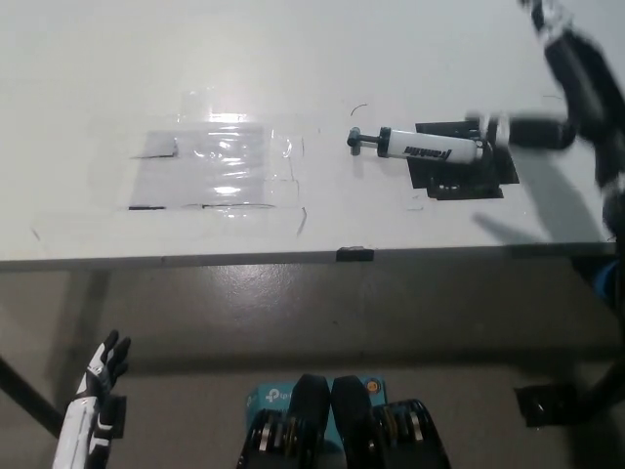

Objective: The robot uses right hand to pick up a small white air pumper and uses its left hand to compress it, and then puts it on the desk

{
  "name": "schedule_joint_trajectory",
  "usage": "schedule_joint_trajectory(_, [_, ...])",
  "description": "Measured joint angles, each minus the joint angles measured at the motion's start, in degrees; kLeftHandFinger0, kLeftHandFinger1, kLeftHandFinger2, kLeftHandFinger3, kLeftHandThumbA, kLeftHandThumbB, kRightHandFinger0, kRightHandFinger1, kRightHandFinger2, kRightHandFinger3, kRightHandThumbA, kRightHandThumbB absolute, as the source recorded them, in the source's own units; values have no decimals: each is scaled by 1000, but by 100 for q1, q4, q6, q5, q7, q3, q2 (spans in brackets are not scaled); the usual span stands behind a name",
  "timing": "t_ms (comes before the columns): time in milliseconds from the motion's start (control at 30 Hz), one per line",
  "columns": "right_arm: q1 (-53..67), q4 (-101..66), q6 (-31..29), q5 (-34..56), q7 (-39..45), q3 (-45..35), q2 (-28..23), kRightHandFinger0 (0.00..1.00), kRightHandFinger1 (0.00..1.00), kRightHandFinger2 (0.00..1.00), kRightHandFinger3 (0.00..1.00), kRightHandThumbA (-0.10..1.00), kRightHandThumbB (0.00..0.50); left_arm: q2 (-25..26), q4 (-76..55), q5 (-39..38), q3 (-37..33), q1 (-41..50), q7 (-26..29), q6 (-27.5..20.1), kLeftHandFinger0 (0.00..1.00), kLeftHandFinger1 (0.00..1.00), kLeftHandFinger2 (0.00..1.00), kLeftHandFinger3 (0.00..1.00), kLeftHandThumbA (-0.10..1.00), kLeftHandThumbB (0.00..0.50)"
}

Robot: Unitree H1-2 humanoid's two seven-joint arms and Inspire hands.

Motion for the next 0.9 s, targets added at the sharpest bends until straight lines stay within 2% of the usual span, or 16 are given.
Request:
schedule_joint_trajectory(67, [572,-462,-55,130,-43,-24,197,1000,1000,1000,1000,915,162,0,1,-7,-7,-31,-3,2,1000,1000,1000,1000,1000,229])
schedule_joint_trajectory(133, [1120,-881,-129,244,-94,-37,388,1000,1000,1000,1000,953,186,0,1,-21,-18,-55,-21,7,1000,1000,1000,1000,1000,222])
schedule_joint_trajectory(200, [1721,-1297,-277,399,-209,-63,624,1000,1000,1000,1000,940,168,0,0,-52,-39,-92,-68,12,1000,1000,1000,1000,1000,232])
schedule_joint_trajectory(267, [2228,-1527,-463,545,-341,-69,857,1000,1000,1000,1000,944,177,0,0,-89,-57,-122,-87,20,1000,1000,1000,1000,1000,232])
schedule_joint_trajectory(400, [2957,-1513,-850,863,-569,-64,1144,1000,1000,1000,1000,909,140,0,0,-150,-106,-198,-174,38,1000,1000,1000,1000,1000,230])
schedule_joint_trajectory(500, [3150,-1227,-1152,988,-716,-47,1242,1000,1000,1000,1000,909,126,-1,1,-191,-136,-204,-214,58,1000,1000,1000,1000,1000,226])
schedule_joint_trajectory(633, [3180,-513,-1512,1026,-935,-27,1319,1000,1000,1000,1000,863,137,0,3,-212,-138,-204,-258,91,1000,1000,1000,1000,1000,222])
schedule_joint_trajectory(667, [3180,-308,-1589,1032,-984,-26,1345,1000,1000,1000,1000,859,133,0,4,-214,-138,-208,-270,95,1000,1000,1000,1000,1000,199])
schedule_joint_trajectory(767, [3171,505,-1869,1043,-1182,-15,1442,1000,1000,1000,1000,889,129,-1,36,-222,-138,-245,-298,103,1000,1000,1000,1000,1000,203])
schedule_joint_trajectory(900, [3152,1366,-2181,1039,-1404,10,1471,1000,1000,1000,1000,872,125,-10,111,-235,-134,-356,-323,120,1000,1000,1000,1000,1000,220])
